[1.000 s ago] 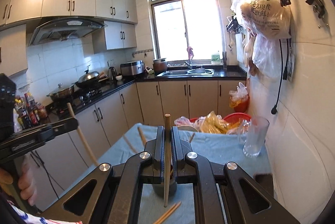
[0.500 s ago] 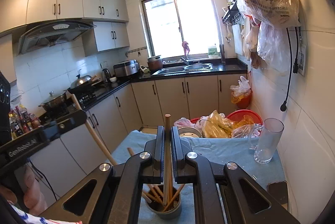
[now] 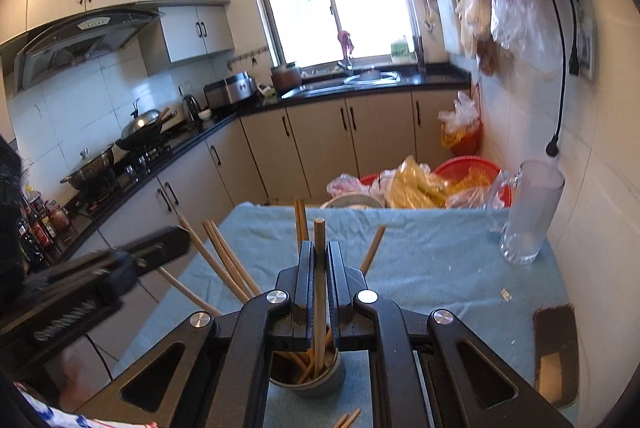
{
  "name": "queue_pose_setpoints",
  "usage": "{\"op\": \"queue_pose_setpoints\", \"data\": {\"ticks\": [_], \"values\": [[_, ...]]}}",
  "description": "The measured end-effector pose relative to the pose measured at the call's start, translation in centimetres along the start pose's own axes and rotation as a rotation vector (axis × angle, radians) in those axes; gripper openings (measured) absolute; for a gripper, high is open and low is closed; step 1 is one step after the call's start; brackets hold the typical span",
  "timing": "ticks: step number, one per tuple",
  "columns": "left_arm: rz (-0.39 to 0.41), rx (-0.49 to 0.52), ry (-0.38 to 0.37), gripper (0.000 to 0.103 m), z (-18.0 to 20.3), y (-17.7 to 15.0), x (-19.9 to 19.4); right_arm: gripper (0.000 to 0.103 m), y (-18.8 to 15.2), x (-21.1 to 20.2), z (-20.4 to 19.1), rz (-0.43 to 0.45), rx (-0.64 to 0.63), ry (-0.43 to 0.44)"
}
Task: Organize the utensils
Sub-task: 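Open both grippers to drop the chopsticks into the black cup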
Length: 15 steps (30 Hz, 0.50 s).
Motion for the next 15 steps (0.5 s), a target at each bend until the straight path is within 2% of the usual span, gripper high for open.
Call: {"op": "queue_pose_setpoints", "data": {"ticks": [2, 4, 6, 10, 15], "values": [[0.013, 0.001, 0.009, 0.021, -0.2, -0.2, -0.9, 0.006, -0.4, 0.5, 0.1, -0.012, 0.007, 0.002], [0.037, 0.000, 0.018, 0.035, -0.3, -0.3, -2.0, 0.006, -0.7, 0.8, 0.3, -0.018, 0.015, 0.004], [0.065, 0.003, 0.028, 0.039, -0.5, -0.5, -3.3, 0.009, -0.7, 0.8, 0.5, -0.011, 0.027, 0.003], [0.097, -0.002, 0.042, 0.049, -0.9, -1.2, -5.6, 0.033, -0.4, 0.0, 0.7, 0.009, 0.043, 0.006], [0.121, -0.039, 0.058, 0.060, -2.0, -3.1, -8.1, 0.042, -0.5, -2.5, 0.6, 0.045, 0.045, -0.002]]}}
Point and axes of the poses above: each gripper's, at about its wrist camera, not at the fingertips, and x roughly the way its jaws point, z to its right, y to its top, the point moved 6 cm from there along x, roughly the way its jaws point, and after that the axes turned 7 degrees about -z, right-handed, at the moved point
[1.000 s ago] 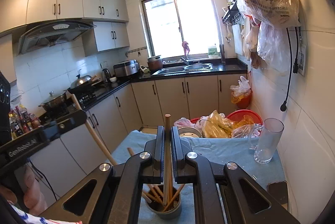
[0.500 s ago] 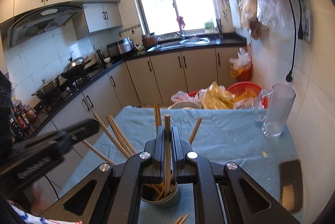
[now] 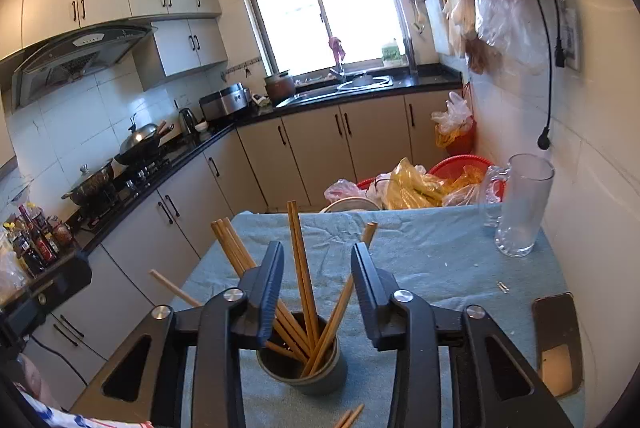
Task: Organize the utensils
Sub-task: 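Open both grippers to drop the chopsticks into the black cup, then move both open grippers back down to the loose chopsticks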
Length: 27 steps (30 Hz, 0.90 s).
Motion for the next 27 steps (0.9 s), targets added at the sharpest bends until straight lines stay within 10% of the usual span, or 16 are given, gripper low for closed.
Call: {"op": "queue_pose_setpoints", "data": {"ticks": [8, 16, 21, 27], "values": [[-0.059, -0.029, 0.010, 0.067, -1.5, -4.9, -1.2, 0.057, -4.9, -3.3, 1.1, -0.015, 0.001, -0.051], [-0.337, 0.043, -0.053, 0.067, -0.3, -14.7, 4.5, 0.057, -16.5, -2.6, 4.8, -0.169, 0.102, -0.073], [-0.519, 0.133, -0.112, 0.029, 1.8, -20.1, 8.3, 0.057, -20.3, -2.9, 6.9, -0.208, 0.176, -0.078], [-0.591, 0.167, -0.166, 0.023, 4.0, -22.8, 10.6, 0.057, -21.5, -3.6, 8.1, -0.206, 0.215, -0.071]]}}
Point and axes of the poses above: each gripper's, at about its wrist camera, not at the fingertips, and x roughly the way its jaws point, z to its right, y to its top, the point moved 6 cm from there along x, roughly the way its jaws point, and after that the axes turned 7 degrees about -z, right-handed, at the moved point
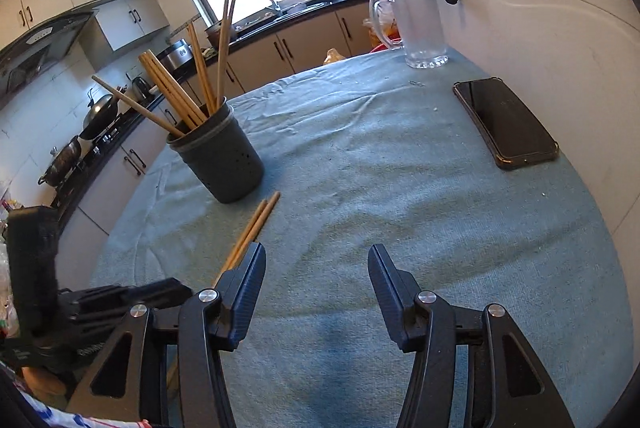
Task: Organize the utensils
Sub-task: 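Move both open grippers back down to the loose chopsticks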
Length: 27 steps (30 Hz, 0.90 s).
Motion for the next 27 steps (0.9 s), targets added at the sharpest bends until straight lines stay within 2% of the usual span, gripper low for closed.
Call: {"op": "queue_pose_setpoints", "data": {"ticks": [2, 4, 11, 16, 18, 23, 27], "values": [[-0.005, 0.025, 0.010, 0.020, 0.6, 0.1, 0.5, 0.057, -0.2, 0.1, 0.2, 0.001, 0.004, 0.004], [-0.025, 0.044, 0.045, 0.012, 0.9, 0.3, 1.3, 0.057, -0.4, 0.3, 0.2, -0.003, 0.011, 0.008], [-0.017, 0.005, 0.051, 0.011, 0.2, 1.1, 1.7, 0.057, -1.2, 1.5, 0.3, -0.033, 0.027, 0.026], [-0.024, 0.062, 0.117, 0.010, 1.1, 1.4, 2.5, 0.057, -1.6, 2.1, 0.2, -0.049, 0.037, 0.032], [-0.022, 0.067, 0.159, 0.006, 1.2, 1.7, 2.8, 0.057, -1.7, 2.1, 0.0, -0.053, 0.032, 0.032], [-0.030, -0.128, 0.074, 0.006, -1.4, 1.9, 2.2, 0.057, -2.1, 2.1, -0.5, -0.072, 0.002, 0.024], [-0.039, -0.262, 0.023, 0.006, -4.2, 0.0, 0.7, 0.057, -2.7, 2.5, -1.6, -0.109, -0.052, 0.044]]}}
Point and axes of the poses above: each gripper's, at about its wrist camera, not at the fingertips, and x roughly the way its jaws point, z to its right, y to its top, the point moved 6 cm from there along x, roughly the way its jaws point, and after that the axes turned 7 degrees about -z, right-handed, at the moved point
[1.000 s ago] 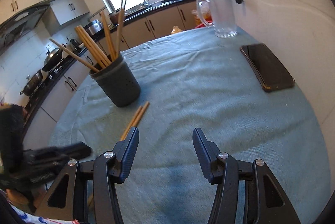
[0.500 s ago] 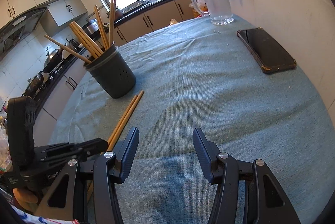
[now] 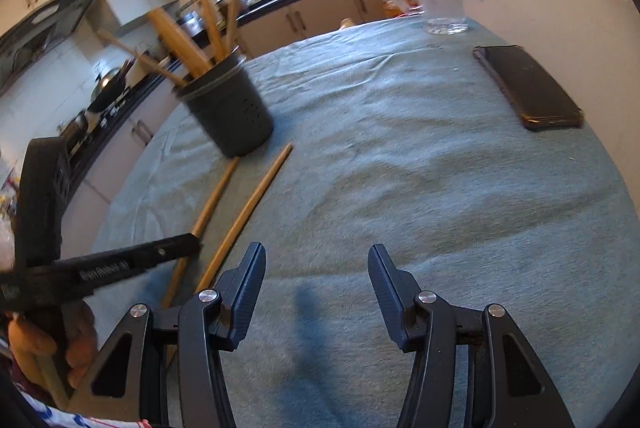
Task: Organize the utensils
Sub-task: 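Move both open grippers back down to the loose chopsticks, then close the left gripper on a chopstick while the right grasps another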
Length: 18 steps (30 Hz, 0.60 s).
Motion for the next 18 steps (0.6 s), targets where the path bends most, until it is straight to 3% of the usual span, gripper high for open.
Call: {"op": "queue_pose_setpoints", "data": {"ticks": [8, 15, 18], "values": [[0.030, -0.095, -0.073, 0.007, -2.2, -2.5, -1.2, 0.057, -0.1, 3.5, -5.1, -0.084, -0.123, 0.025], [0.057, -0.079, -0.056, 0.007, -2.1, -3.4, -2.1, 0.057, 0.3, 5.7, -7.9, -0.125, -0.201, -0.041], [0.071, -0.060, -0.035, 0.007, -1.9, -3.5, -2.2, 0.033, 0.6, 6.1, -8.0, -0.131, -0.220, -0.109]]}}
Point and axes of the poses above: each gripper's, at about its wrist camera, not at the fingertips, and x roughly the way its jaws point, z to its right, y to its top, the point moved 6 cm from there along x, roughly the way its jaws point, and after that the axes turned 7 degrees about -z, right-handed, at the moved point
